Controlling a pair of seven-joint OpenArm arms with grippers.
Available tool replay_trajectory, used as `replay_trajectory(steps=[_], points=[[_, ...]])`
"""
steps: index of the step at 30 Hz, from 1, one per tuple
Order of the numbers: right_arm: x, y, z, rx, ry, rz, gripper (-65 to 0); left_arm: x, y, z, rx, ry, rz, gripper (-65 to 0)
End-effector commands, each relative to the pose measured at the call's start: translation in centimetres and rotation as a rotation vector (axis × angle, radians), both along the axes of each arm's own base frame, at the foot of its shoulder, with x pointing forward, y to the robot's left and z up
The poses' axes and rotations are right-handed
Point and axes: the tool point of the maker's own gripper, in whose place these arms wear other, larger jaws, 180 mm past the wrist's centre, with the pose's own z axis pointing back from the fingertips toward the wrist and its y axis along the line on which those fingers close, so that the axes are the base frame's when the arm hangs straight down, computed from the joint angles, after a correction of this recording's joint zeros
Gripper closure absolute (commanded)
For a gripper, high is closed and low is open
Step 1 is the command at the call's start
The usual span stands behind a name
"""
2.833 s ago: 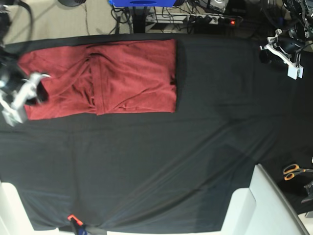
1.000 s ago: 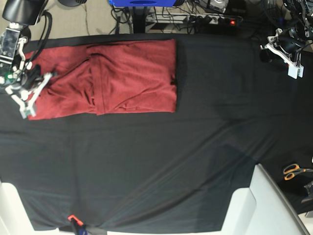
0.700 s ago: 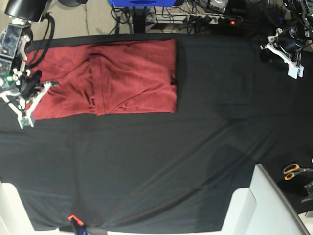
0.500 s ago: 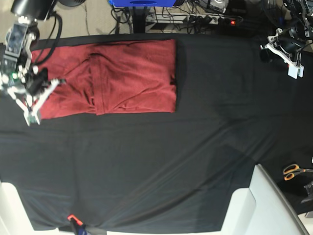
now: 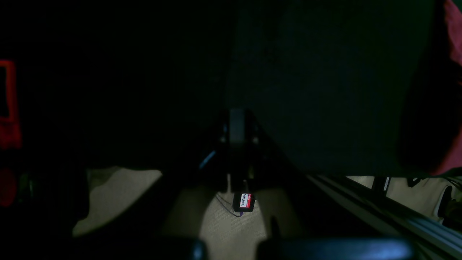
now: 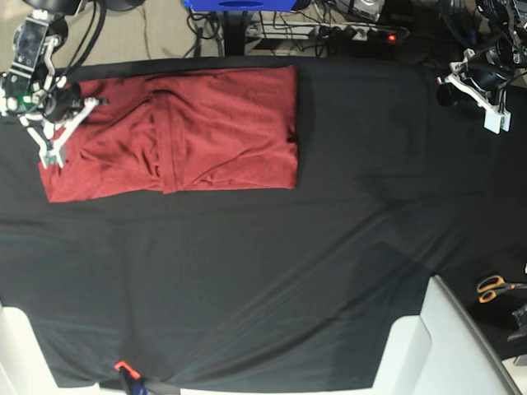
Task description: Fold the T-shirt properly
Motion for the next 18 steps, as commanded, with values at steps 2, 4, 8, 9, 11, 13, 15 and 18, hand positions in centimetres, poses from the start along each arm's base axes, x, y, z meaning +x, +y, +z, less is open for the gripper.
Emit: replay_trajectory(steps=[2,4,8,9,11,13,15,18], points=[[1.0,0.0,0.3,0.005,-0.027,0.002,0.0,0.5,0.8,1.0,0.019,-0.03,-0.003,0.0],[1.3,-0.1,0.4,0.003,-0.031,0.002,0.0,0.5,0.8,1.0,0.019,-0.03,-0.003,0.0],[1.7,-0.1,0.7,-0.001,-0.028,0.004,0.0,0.5,0.8,1.0,0.019,-0.03,-0.003,0.0],[1.7,-0.1,0.8,-0.002,-0.023,0.004,0.0,0.5,0.8,1.0,0.019,-0.03,-0.003,0.0],[1.8,-0.1,1.2,-0.008,-0.03,0.006,0.0,0.5,0.8,1.0,0.019,-0.03,-0.003,0.0],[1.8,-0.3,1.8,-0.025,-0.047,0.011,0.0,0.5,0.8,1.0,0.019,-0.03,-0.003,0.0],[2.0,-0.7,3.3,-0.055,-0.079,0.018,0.0,0.5,0.8,1.0,0.019,-0.03,-0.003,0.0],[3.1,-1.8,5.9,-0.104,-0.156,0.023,0.0,0.5,0.8,1.0,0.019,-0.03,-0.003,0.0]])
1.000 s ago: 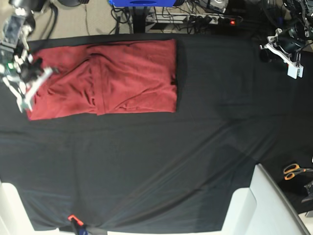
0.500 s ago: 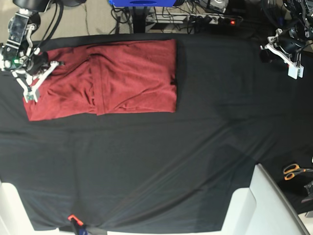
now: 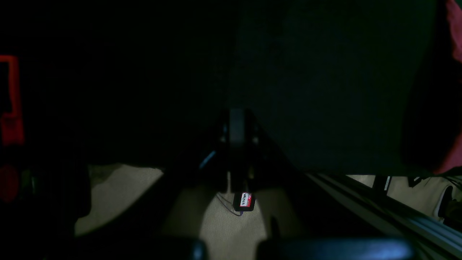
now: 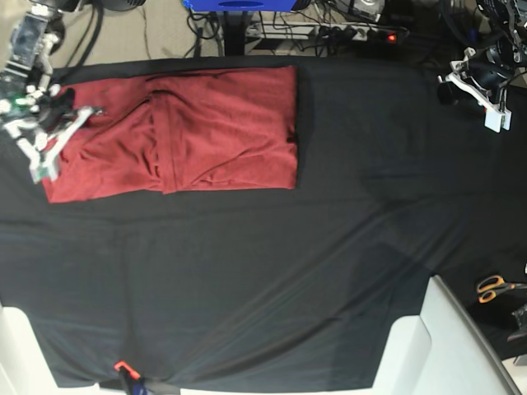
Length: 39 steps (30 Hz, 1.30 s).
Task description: Fold the T-shirt properly
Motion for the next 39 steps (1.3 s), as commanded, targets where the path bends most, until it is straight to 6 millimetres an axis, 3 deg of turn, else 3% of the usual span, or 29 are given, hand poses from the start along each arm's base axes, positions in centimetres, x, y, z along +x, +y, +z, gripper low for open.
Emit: replay_trajectory(steps=[1,3,6,10,12,13,18,28,39], points=[[1.6,-1.2,1.9,-0.025,-0.072,-0.004,-0.2,0.6,0.7,1.0,0.019,-0.032,-0.004,0.0],[2.9,-2.4,3.3,0.019,-0.137,-0.017,-1.2,0.6,0.7,1.0,0.018,-0.031,-0.004,0.0],[2.7,-6.0,4.1,0.117,-0.153,-0.122,-11.7,0.6,0.7,1.0,0.018,-0.031,-0.004,0.0],[0.6,-11.2,3.5,0.286,-0.057,-0.32,-45.5,0.0,1.1,0.5,0.054,0.003,-0.017,0.0],[0.0,-11.6,2.5,0.408,-0.024,-0.349,-60.3,-0.4,1.5,0.1,0.09,0.034,-0.029,0.0],[0.1,-11.7,2.2,0.469,-0.027,-0.356,-64.2,-0.6,1.6,-0.1,0.103,0.047,-0.033,0.0],[-0.2,-11.1,0.4,0.714,-0.017,-0.396,-65.0,-0.9,1.4,-0.5,0.109,0.059,-0.034,0.0],[2.0,-6.0,-0.3,0.786,0.022,-0.244,-65.0,-0.8,1.3,-0.5,0.109,0.059,-0.038,0.0],[0.1,-2.2,-3.7,0.821,0.144,-0.211,-65.0,-0.9,1.3,-0.5,0.109,0.059,-0.038,0.0]])
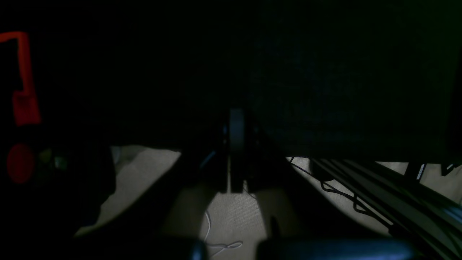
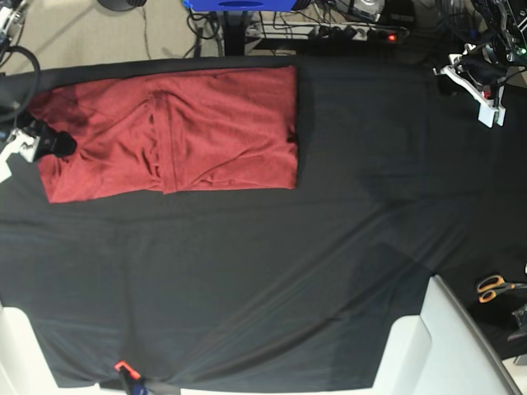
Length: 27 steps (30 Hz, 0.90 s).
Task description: Fold the T-shirt properly
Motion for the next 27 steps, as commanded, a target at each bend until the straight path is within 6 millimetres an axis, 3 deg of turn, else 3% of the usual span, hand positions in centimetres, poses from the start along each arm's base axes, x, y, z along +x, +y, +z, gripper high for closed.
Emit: replay_trajectory(steps=[1,6,12,17,27], points=[[-0.4,0.5,-0.7,-0.015,0.035,0.031,-65.0,0.5,0.6,0.8,0.016,-0.028,-0.008,0.0],[0.1,2.2,-1.5,-0.017,0.038,0.087,-65.0,0.5,0.6,0.8,0.016,-0.027,-0.009,0.0],[-0.5,2.7,-1.8,-0.017,0.061,0.119,-64.8,0.3,0.6,0.8,0.016,-0.023,-0.008,0.0],[-2.9,2.4,-2.5,-0.024,0.113,0.136,-50.7,0.3,0.6,0.8,0.017,-0.022,-0.008,0.0],[-4.1,6.1,-3.8,0.008,0.156,0.239,-50.9,0.4,0.5,0.8,0.016,-0.023,-0.011,0.0]])
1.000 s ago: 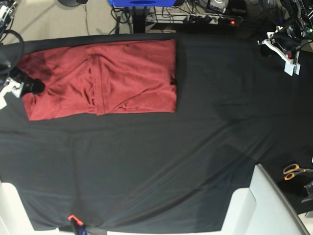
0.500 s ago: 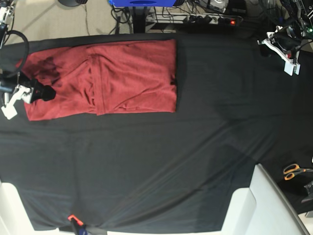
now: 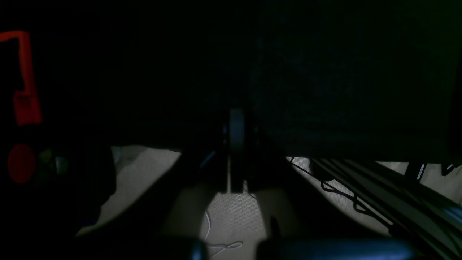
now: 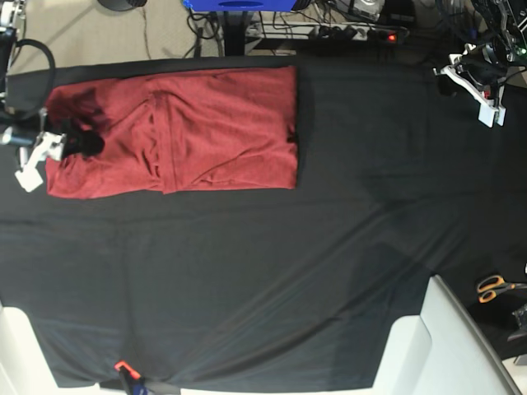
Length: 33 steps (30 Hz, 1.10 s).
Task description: Fold the T-shirt properly
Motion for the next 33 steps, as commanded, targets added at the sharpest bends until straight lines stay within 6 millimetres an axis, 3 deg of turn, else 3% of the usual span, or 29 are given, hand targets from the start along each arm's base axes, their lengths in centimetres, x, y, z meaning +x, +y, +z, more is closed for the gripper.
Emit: replay_trajectory(steps=[1,8,14,25,33], points=[[-4.2,0.9,-2.4,-0.056,0.169,0.107,-50.9,0.4,0.6,0.8,0.017,-0.022,-0.011,0.0],[-3.9,0.7,-2.4,-0.06,0.156,0.094,-49.7,0.3,0.7,0.8,0.019,-0.022,-0.005,0.0],[-3.2,-0.6,-2.2,-0.086,0.127,0.065,-33.6,0.3,0.7,0.8,0.018,-0.021,-0.008,0.0],[-3.2,-1.4,-2.0,-0.101,0.126,0.062,-31.5,0.3,0.7,0.8,0.019,-0.024,-0.005,0.0],[-2.9,-1.4,-1.9,-0.102,0.119,0.061,-3.3,0.4,0.7,0.9,0.019,-0.025,-0.005,0.0]])
